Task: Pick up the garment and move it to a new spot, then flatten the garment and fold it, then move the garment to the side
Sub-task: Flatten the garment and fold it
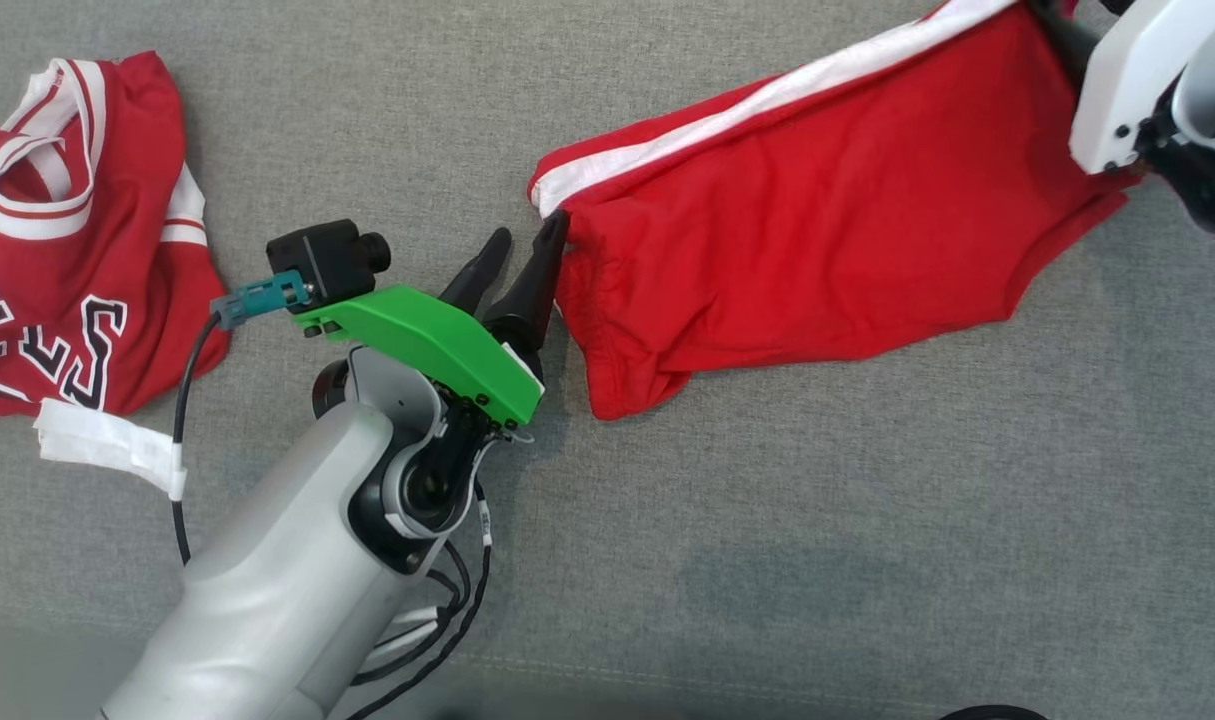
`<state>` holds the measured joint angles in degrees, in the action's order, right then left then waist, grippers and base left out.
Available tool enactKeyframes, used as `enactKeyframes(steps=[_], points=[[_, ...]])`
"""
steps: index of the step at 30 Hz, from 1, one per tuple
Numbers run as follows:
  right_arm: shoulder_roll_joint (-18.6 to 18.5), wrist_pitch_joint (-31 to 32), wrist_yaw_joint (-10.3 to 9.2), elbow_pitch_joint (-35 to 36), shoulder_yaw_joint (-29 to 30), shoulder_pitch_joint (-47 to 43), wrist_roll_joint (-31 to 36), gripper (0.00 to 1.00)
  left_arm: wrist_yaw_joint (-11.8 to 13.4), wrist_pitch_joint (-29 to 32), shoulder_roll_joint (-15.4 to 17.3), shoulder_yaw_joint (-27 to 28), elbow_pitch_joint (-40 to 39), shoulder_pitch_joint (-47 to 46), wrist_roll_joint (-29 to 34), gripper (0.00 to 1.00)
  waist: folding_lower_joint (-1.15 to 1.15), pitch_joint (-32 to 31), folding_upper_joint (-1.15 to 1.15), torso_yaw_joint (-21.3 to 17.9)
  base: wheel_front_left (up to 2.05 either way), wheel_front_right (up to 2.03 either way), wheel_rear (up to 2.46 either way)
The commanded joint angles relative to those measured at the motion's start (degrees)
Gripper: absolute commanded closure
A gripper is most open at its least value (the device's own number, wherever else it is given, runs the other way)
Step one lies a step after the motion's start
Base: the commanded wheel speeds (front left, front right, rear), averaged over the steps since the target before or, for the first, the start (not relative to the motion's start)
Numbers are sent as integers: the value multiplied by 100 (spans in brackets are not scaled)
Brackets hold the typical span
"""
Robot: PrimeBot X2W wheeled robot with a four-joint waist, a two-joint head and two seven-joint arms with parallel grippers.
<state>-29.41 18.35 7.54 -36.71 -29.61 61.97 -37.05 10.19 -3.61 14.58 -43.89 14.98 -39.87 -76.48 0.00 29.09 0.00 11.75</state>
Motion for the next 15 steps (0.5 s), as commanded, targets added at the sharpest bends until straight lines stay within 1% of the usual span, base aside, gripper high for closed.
enactKeyframes(steps=[1,5,9,12,13,15], points=[[2,-67,-10,-10,-35,34,-14,0,31,-33,36,5,-16,9,42,0,0,-36,0,-26,0,0,0],[17,-470,-10,-66,-105,23,-54,0,93,-160,140,-2,-152,219,109,0,0,-178,0,-101,0,0,0],[34,-784,-9,-99,-134,-221,-261,0,191,-353,331,-36,-375,532,250,0,0,-438,0,-182,0,0,0],[-141,-1033,-10,-28,-214,-433,-295,0,223,-657,543,-141,-627,738,581,0,0,-684,0,-225,0,0,0],[-201,-1141,-10,-10,-225,-509,-263,0,308,-775,627,-139,-674,844,710,0,0,-763,0,-237,0,0,0],[-270,-1315,-9,-14,-219,-704,-222,0,368,-979,792,-174,-844,953,1099,0,0,-903,0,-266,0,0,0]])
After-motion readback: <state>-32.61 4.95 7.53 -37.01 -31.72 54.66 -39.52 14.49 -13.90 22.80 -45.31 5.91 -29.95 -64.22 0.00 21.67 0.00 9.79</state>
